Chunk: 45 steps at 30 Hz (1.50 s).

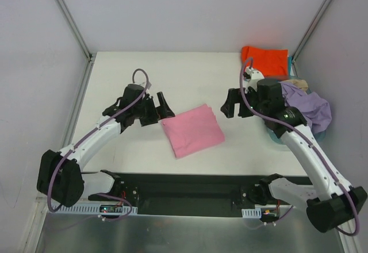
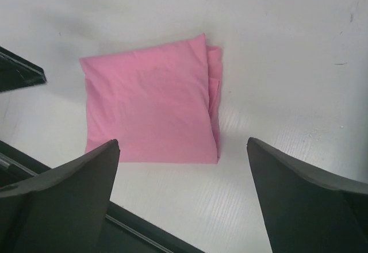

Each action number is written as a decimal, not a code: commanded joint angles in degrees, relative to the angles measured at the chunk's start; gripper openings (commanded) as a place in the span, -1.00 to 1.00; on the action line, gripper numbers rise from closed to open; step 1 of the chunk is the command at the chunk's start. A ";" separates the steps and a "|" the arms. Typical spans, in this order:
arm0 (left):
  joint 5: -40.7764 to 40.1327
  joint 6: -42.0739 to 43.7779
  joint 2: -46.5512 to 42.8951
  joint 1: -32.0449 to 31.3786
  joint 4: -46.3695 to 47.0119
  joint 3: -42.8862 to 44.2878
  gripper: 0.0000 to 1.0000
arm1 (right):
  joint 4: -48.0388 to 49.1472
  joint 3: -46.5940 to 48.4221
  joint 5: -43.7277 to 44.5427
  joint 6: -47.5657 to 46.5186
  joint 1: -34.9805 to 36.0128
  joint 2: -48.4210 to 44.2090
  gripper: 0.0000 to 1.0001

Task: Fold and stack the t-shirts
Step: Fold the tshirt, then neatly place the folded tshirt to the corner

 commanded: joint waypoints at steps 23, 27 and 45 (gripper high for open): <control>-10.68 2.35 -8.02 10.81 -10.82 -7.13 0.99 | -4.43 18.11 4.56 -5.62 8.28 52.89 0.81; -11.47 2.00 -7.59 11.08 -10.91 -6.95 0.98 | -4.70 17.32 4.13 -4.13 9.78 55.27 0.73; -17.09 -0.55 -6.18 11.43 -11.79 -7.22 0.99 | 4.27 24.07 17.88 -11.94 11.89 55.01 -0.99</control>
